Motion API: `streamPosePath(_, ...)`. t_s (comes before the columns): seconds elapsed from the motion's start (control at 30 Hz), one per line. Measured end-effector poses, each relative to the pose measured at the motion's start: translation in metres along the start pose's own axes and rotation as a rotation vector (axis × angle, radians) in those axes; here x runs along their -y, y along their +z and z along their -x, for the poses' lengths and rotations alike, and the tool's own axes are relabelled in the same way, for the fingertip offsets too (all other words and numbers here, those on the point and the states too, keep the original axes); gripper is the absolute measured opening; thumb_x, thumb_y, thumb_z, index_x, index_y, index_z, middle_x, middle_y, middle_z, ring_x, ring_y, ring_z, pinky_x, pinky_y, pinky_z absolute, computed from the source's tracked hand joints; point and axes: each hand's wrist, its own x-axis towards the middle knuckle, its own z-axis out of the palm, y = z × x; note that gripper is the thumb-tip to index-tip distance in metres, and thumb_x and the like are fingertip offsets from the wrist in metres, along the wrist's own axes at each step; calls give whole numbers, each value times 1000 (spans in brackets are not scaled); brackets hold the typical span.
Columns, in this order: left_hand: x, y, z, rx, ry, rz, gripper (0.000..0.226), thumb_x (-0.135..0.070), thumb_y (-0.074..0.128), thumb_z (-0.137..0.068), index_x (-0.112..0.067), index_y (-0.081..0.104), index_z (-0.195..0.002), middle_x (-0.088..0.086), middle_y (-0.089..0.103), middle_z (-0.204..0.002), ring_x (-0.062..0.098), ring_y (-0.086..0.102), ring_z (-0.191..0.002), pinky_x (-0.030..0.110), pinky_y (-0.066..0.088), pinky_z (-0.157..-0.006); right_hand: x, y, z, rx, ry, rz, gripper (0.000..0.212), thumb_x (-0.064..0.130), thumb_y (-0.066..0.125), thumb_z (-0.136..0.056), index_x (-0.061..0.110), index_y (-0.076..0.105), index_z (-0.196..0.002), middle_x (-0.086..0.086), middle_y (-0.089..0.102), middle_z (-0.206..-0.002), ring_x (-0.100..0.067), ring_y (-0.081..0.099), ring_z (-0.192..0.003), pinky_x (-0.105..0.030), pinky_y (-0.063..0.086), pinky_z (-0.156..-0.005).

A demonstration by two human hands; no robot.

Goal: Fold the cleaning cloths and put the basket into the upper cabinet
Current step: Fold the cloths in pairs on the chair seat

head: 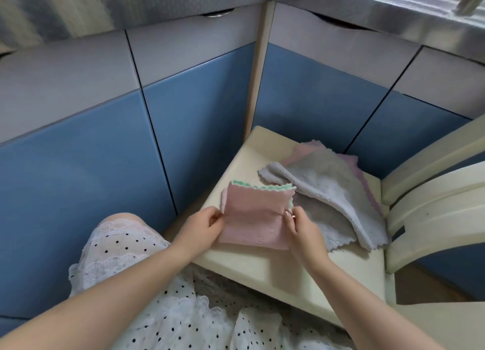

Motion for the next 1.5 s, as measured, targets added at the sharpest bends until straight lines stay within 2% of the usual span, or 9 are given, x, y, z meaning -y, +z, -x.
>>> streamPosePath(0.13,-10,1,-8,-8,-79,-71,25,-35,49,-95,-20,55,-75,-8,50,-61,10,45,-58,27,37,-57,3,3,-18,18,41,127,25,36,34,-99,16,41,-87,-8,57,-77,-31,53,-77,-37,39,-63)
streamPosePath(0.43,-13,1,-10,1,-132,-121,21,-29,50,-91,-18,52,-73,-5,50,-64,11,43,-59,26,34,-56,6,7,-31,27,-1,321,25,36,33,-99,15,40,-86,-20,65,-93,-38,57,-88,-39,43,-66)
streamPosePath(0.6,-9,-2,-6,39,-82,-44,10,-31,54,-90,-21,52,-92,-5,63,-92,12,59,-87,29,48,-75,7,7,-32,38,-50,377,27,35,31,-100,13,45,-98,-20,66,-95,-38,59,-87,-38,41,-64)
streamPosePath(0.73,-9,-9,-15,134,-44,29,62,-36,58,-89,-40,25,-142,-7,55,-123,10,55,-108,27,42,-92,8,6,-35,56,-77,430,29,35,30,-100,12,47,-101,-20,65,-97,-38,59,-88,-36,36,-61)
streamPosePath(0.93,-10,-6,-24,151,29,-150,73,-33,66,-84,-27,29,-147,-10,36,-143,7,56,-86,23,45,-91,5,6,-37,47,-13,381,27,36,31,-100,13,41,-90,-20,65,-93,-37,58,-87,-37,39,-62)
streamPosePath(1.17,-11,2,-25,60,0,-320,74,-48,59,-84,-27,26,-146,-5,31,-141,17,46,-118,34,40,-103,-5,4,-41,-6,170,284,33,44,39,-96,14,48,-106,-9,65,-101,-32,59,-95,-35,42,-69)
streamPosePath(1.3,-16,8,-27,-144,240,-616,49,-36,44,-94,-20,40,-140,-2,37,-144,20,37,-132,36,33,-107,-3,6,-40,-216,-196,352,29,32,44,-91,15,58,-109,-7,60,-108,-30,57,-100,-37,47,-77)
streamPosePath(1.4,-23,24,-33,-111,407,-799,54,-26,27,-85,-14,55,-130,4,53,-137,21,46,-131,42,39,-104,18,29,-38,-172,-437,433,45,34,40,-84,14,62,-117,-10,62,-122,-29,59,-111,-45,48,-91)
streamPosePath(1.5,-22,39,-35,124,285,-874,64,-34,11,-89,-13,18,-149,4,10,-159,19,3,-147,47,6,-118,26,49,-32,92,-383,519,67,47,13,-84,26,30,-145,0,31,-153,-19,25,-142,-55,19,-112)
